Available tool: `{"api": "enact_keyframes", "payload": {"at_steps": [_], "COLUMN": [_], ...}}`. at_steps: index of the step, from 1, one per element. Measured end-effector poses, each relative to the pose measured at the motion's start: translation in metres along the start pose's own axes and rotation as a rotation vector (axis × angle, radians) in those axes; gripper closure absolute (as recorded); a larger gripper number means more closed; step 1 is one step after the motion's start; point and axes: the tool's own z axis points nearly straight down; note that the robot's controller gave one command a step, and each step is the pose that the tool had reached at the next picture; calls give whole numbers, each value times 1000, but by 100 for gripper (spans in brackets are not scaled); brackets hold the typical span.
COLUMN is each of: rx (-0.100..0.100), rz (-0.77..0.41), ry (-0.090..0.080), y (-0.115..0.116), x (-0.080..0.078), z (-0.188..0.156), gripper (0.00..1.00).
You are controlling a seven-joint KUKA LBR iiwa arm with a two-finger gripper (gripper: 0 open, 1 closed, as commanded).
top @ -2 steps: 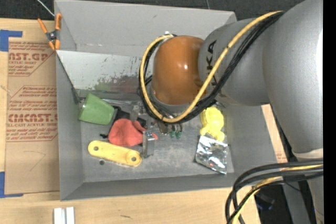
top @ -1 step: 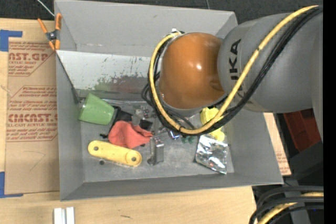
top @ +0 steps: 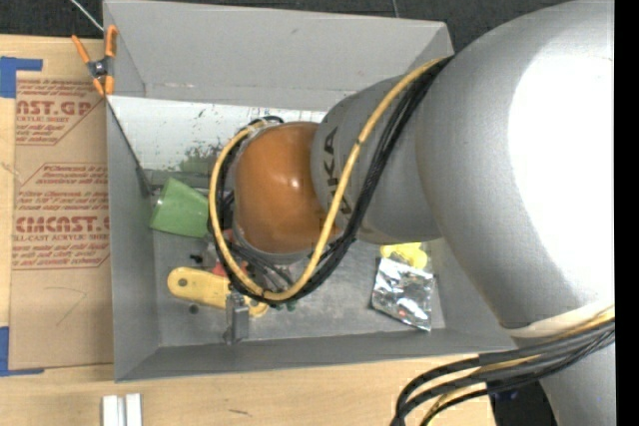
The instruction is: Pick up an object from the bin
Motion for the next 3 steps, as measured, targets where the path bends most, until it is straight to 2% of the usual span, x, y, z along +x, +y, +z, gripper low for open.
{"api": "enact_keyframes", "payload": {"at_steps": [1,2,3], "rx": [0,0,1], "rz": [-272,-272,-267], "ry": [0,0,3], "y": [30,30,31], "x": [-9,-9,-9], "z": [26,26,-79], "gripper": [100,100,100]}}
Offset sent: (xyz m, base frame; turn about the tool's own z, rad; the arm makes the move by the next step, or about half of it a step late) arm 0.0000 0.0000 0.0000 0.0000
